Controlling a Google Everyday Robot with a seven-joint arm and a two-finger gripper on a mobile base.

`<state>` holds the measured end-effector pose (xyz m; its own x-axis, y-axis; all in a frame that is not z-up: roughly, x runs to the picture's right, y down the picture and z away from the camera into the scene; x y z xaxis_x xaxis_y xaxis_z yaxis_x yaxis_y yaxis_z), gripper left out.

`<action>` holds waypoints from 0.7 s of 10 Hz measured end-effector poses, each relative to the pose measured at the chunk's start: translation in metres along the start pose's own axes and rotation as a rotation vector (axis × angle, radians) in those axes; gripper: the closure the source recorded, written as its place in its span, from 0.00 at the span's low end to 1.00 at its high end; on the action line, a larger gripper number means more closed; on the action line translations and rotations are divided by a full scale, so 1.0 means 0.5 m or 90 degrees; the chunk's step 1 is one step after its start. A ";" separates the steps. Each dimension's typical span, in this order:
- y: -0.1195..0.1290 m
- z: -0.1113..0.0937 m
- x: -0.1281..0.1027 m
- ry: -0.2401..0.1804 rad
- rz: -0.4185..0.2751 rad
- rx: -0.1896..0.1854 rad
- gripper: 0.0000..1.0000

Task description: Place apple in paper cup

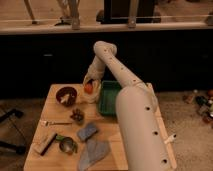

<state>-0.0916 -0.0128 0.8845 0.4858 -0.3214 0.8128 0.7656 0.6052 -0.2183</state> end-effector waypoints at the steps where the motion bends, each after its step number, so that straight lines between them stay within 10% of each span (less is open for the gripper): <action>1: 0.000 0.000 0.002 -0.002 0.000 0.002 1.00; 7: 0.011 -0.016 0.002 -0.018 0.013 0.010 0.53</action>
